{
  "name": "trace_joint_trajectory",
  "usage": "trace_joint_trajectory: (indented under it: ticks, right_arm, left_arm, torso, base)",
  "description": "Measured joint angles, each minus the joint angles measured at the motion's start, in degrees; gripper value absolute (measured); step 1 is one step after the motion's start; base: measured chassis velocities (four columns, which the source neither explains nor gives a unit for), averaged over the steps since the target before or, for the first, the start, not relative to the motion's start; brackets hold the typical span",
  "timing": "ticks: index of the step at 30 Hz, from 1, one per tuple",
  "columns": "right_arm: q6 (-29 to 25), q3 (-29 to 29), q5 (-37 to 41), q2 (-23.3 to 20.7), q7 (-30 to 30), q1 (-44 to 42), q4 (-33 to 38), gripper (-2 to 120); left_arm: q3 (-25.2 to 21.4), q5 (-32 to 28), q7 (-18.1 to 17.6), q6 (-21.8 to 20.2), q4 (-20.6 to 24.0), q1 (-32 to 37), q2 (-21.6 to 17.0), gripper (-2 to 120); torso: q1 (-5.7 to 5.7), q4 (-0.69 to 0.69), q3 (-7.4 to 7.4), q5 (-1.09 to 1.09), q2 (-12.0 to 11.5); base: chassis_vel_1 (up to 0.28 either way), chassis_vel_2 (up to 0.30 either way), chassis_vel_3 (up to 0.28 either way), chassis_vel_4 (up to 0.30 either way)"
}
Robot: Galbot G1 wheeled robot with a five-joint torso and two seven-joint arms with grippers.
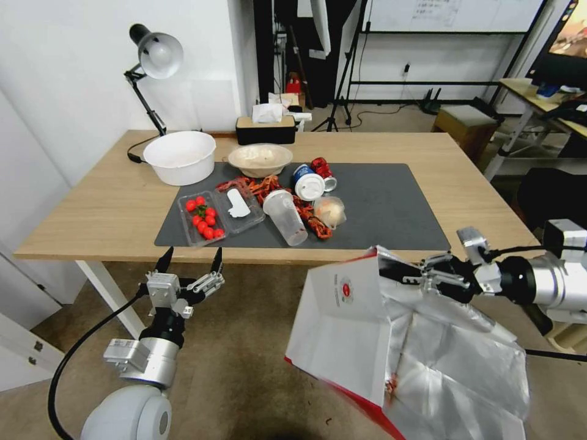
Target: Pick up the food delivery bag from the floor and place it on the table.
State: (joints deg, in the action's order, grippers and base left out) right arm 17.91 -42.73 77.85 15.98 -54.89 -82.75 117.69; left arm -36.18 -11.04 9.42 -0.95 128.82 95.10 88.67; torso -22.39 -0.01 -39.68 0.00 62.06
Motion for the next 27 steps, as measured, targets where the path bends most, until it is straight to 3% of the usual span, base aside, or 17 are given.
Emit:
trace_joint_trajectory:
  ticks: [8,16,19,27]
  right_arm:
    - [-0.1,-0.3,6.1,0.7,5.5,5.0,1.8,0]
    - [-4.4,-0.1,11.3,2.4,18.2,11.9,3.4,0]
    - [-7.2,0.0,13.5,4.4,26.7,16.1,3.9,0]
    - [-10.3,-0.1,14.7,7.2,37.4,20.8,4.2,0]
  left_arm:
    - [0.2,0.2,0.0,0.1,-0.1,0.1,0.1,100]
    - [0.3,0.3,0.1,0.3,-0.1,0.3,0.2,100]
    - [0.4,0.4,0.2,0.5,-0.1,0.5,0.3,100]
    - [0.5,0.7,0.4,0.7,0.2,0.9,0.5,100]
  torso:
    - [0.02,0.0,0.03,0.0,-0.1]
    - [0.04,0.0,0.05,0.0,-0.1]
    - [0.04,0.0,0.06,0.0,-0.1]
    - [0.06,0.0,0.08,0.0,-0.1]
  base:
    - [0.0,0.0,0.0,0.0]
    - [0.0,0.0,0.0,0.0]
    - [0.0,0.0,0.0,0.0]
    - [0.0,0.0,0.0,0.0]
